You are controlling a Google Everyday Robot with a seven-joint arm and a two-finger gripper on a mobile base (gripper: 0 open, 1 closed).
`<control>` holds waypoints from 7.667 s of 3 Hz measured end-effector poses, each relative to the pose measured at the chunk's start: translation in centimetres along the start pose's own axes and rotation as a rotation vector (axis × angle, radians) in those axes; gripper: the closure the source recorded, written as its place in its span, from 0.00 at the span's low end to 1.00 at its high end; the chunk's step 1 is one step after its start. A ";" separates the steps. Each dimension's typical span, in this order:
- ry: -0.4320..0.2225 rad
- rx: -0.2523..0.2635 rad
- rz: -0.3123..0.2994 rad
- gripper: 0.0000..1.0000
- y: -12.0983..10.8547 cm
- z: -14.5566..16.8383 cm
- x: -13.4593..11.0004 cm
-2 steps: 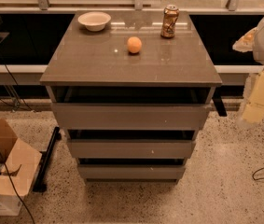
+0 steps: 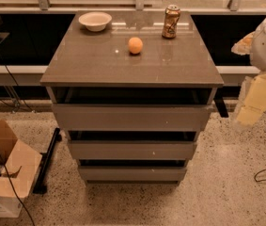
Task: Open bottom drawer
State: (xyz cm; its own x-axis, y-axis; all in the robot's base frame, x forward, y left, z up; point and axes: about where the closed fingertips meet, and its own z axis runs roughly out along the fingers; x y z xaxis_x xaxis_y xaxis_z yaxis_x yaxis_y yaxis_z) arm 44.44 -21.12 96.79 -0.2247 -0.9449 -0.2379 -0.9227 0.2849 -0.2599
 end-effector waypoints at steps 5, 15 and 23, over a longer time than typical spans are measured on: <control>-0.232 -0.009 0.099 0.00 1.3 11.7 -0.3; -0.273 -0.168 0.549 0.00 9.6 51.9 6.6; -0.516 -0.193 0.778 0.00 5.9 72.4 7.5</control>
Offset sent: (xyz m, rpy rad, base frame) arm 0.0259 0.0146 -0.0880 0.3433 -0.0241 -0.0289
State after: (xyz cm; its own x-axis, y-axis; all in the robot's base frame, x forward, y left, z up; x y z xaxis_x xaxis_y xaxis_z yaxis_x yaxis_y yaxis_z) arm 60.00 -14.88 25.75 -0.6741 -0.3003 -0.6748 -0.6187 0.7287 0.2937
